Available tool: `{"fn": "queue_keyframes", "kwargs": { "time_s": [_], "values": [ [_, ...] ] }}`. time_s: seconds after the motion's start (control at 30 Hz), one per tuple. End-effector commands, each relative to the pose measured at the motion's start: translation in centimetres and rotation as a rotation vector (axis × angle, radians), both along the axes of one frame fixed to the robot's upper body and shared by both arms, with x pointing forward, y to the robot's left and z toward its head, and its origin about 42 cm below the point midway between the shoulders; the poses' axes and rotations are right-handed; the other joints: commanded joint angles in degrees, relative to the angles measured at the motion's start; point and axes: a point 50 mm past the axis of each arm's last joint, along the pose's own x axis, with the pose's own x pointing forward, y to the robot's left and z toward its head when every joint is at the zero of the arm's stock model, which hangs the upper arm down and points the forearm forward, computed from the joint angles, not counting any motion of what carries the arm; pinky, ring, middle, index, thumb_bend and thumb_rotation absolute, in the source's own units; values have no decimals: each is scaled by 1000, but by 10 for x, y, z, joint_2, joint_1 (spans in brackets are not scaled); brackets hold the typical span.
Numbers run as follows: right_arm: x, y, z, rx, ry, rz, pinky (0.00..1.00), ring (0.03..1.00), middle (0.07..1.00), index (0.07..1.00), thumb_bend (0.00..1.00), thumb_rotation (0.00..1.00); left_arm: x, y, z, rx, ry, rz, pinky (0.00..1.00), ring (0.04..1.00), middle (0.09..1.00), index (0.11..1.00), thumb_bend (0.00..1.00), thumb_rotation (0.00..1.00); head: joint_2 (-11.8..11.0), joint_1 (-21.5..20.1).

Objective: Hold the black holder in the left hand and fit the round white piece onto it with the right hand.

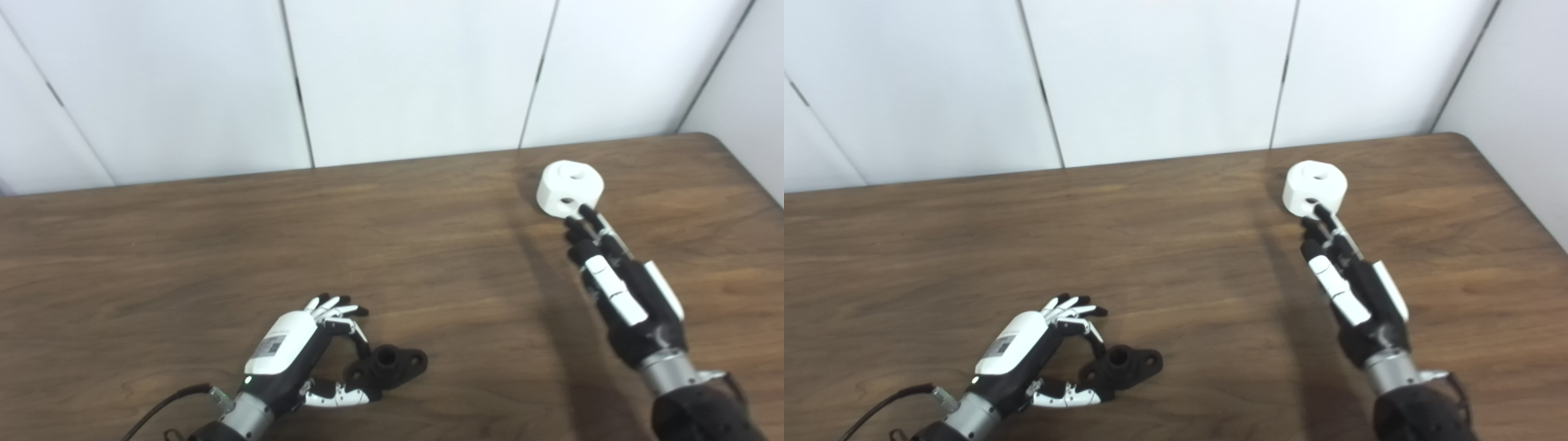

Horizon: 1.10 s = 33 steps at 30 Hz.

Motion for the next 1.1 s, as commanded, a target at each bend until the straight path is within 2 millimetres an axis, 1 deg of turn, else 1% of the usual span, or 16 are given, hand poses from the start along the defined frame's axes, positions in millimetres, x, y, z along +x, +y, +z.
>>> {"fn": "queue_keyframes", "kwargs": {
  "time_s": [0.0,0.07,0.1,0.17,0.23,0.3,0.33,0.37,0.43,0.53,0.67,0.8,0.97,1.07],
  "values": [
    [10,-5,32,-105,-116,3,930,937,910,931,523,449,-3,-6,-7,21,44,-27,1000,930,842,489,512,59,1,-3],
    [17,-14,44,-180,-151,-17,933,931,898,909,556,364,-3,-7,-6,13,43,-26,1000,928,840,489,512,59,1,-5],
    [21,-20,50,-239,-161,-36,915,923,891,897,572,341,-4,-7,-6,11,43,-26,1000,927,839,488,512,59,1,-8],
    [31,-31,62,-383,-176,-70,906,909,879,877,603,328,-4,-8,-6,13,47,-24,1000,928,840,488,512,59,-1,-10],
    [41,-43,74,-494,-195,-84,933,920,878,859,631,283,-4,-9,-5,17,47,-25,1000,930,840,489,512,59,-2,-13],
    [50,-51,86,-594,-199,-92,943,926,869,828,664,279,-4,-9,-6,16,47,-27,1000,931,840,489,512,59,-2,-13],
    [54,-54,93,-671,-200,-105,939,929,869,801,689,288,-4,-8,-6,15,49,-28,1000,931,840,489,511,59,-2,-13],
    [59,-57,99,-750,-201,-115,915,926,871,785,712,301,-3,-8,-6,15,51,-28,1000,931,840,489,511,60,-7,-21],
    [68,-60,110,-887,-199,-130,922,935,881,779,740,311,-3,-7,-7,15,56,-25,1000,931,842,489,511,60,-10,-27],
    [84,-61,120,-1011,-176,-128,937,956,900,778,788,304,-3,-6,-7,13,55,-20,1000,932,842,489,512,60,-13,-30],
    [107,-64,130,-1121,-131,-107,913,996,927,783,851,268,-4,-5,-9,7,47,-18,996,926,835,488,513,58,-16,-34],
    [133,-68,136,-1206,-47,-68,935,1000,936,777,888,290,-5,-5,-9,9,50,-22,1000,929,838,488,513,58,-21,-40],
    [161,-70,134,-1263,44,-33,933,1000,961,750,918,316,-6,-4,-9,5,54,-15,1000,927,836,488,513,56,-21,-40],
    [176,-67,133,-1292,96,-16,957,1000,978,738,929,299,-6,-4,-10,-1,54,-16,1000,927,837,488,513,56,-22,-40]
  ]
}}
